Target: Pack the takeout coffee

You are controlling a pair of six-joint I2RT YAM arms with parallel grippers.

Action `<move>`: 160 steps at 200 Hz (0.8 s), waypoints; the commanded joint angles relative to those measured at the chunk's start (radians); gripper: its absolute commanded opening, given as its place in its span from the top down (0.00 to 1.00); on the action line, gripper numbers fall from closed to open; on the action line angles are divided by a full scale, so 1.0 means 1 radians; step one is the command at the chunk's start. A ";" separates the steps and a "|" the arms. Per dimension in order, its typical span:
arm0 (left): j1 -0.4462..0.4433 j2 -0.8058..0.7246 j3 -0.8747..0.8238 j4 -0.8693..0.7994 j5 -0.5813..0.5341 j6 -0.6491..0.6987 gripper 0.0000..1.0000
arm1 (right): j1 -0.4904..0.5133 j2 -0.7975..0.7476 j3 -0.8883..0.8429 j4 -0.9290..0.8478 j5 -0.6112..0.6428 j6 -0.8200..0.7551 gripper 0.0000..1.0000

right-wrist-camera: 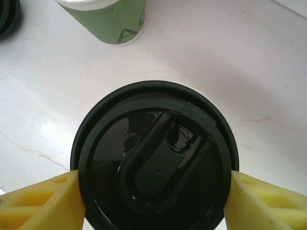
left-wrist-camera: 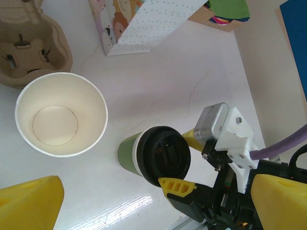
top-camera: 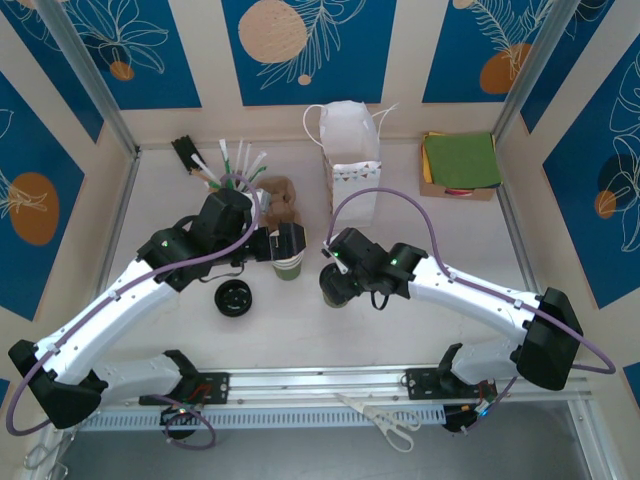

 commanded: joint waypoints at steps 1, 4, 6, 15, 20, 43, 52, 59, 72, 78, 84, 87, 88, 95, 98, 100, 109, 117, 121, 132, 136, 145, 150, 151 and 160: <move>-0.013 -0.005 -0.006 -0.017 0.010 0.000 0.00 | 0.010 0.012 0.010 -0.003 -0.022 -0.012 0.32; -0.013 -0.004 -0.006 -0.017 0.010 0.000 0.00 | 0.009 0.012 0.010 -0.003 -0.023 -0.011 0.32; -0.013 -0.004 -0.005 -0.017 0.010 0.000 0.00 | 0.011 0.013 0.010 -0.003 -0.023 -0.012 0.32; -0.013 -0.003 -0.005 -0.016 0.010 0.001 0.00 | 0.011 0.015 0.010 0.000 -0.025 -0.011 0.32; -0.013 -0.003 -0.005 -0.017 0.010 0.001 0.00 | 0.010 0.015 0.009 0.000 -0.024 -0.012 0.32; -0.013 -0.003 -0.005 -0.016 0.009 0.001 0.00 | 0.012 0.021 0.007 0.003 -0.025 -0.013 0.32; -0.013 -0.003 -0.005 -0.017 0.010 0.001 0.00 | 0.012 0.023 0.007 0.003 -0.025 -0.012 0.32; -0.013 -0.002 -0.005 -0.017 0.009 0.001 0.00 | 0.012 0.024 0.007 0.003 -0.024 -0.012 0.32; -0.012 -0.002 -0.004 -0.017 0.009 0.002 0.00 | 0.012 0.024 0.007 0.002 -0.023 -0.013 0.32; -0.012 -0.002 -0.003 -0.018 0.009 0.003 0.00 | 0.012 0.024 0.007 0.002 -0.021 -0.012 0.32; -0.012 -0.002 -0.003 -0.018 0.009 0.003 0.00 | 0.012 0.025 0.007 0.002 -0.021 -0.012 0.32; -0.012 -0.002 -0.003 -0.019 0.009 0.003 0.00 | 0.012 0.024 0.007 0.002 -0.021 -0.012 0.32; -0.013 -0.002 -0.003 -0.019 0.009 0.003 0.00 | 0.012 0.024 0.008 0.001 -0.021 -0.012 0.32; -0.013 -0.002 -0.002 -0.019 0.009 0.003 0.00 | 0.012 0.023 0.008 0.000 -0.019 -0.012 0.32; -0.013 0.000 -0.002 -0.019 0.008 0.003 0.00 | 0.012 0.023 0.009 0.000 -0.020 -0.012 0.32; -0.013 0.000 -0.002 -0.019 0.008 0.002 0.00 | 0.012 0.023 0.009 0.000 -0.019 -0.012 0.32; -0.013 0.000 -0.001 -0.019 0.008 0.004 0.00 | 0.013 0.022 0.010 -0.001 -0.020 -0.012 0.32; -0.012 0.001 0.000 -0.019 0.009 0.004 0.00 | 0.013 0.022 0.012 -0.003 -0.016 -0.013 0.32; -0.012 0.002 0.002 -0.019 0.008 0.004 0.00 | 0.014 0.023 0.013 -0.004 -0.014 -0.012 0.32; -0.013 0.003 0.003 -0.019 0.009 0.006 0.00 | 0.014 0.020 0.015 -0.006 -0.013 -0.012 0.32; -0.013 0.003 0.004 -0.019 0.009 0.005 0.00 | 0.013 0.019 0.016 -0.007 -0.011 -0.012 0.32; -0.012 0.005 0.005 -0.019 0.008 0.006 0.00 | 0.013 0.020 0.017 -0.009 -0.009 -0.014 0.32; -0.013 0.006 0.006 -0.019 0.008 0.007 0.00 | 0.014 0.019 0.020 -0.011 -0.007 -0.014 0.32; -0.013 0.006 0.006 -0.019 0.008 0.007 0.00 | 0.014 0.020 0.020 -0.012 -0.007 -0.013 0.31; -0.013 0.008 0.009 -0.019 0.010 0.007 0.00 | 0.015 0.018 0.022 -0.013 -0.003 -0.014 0.32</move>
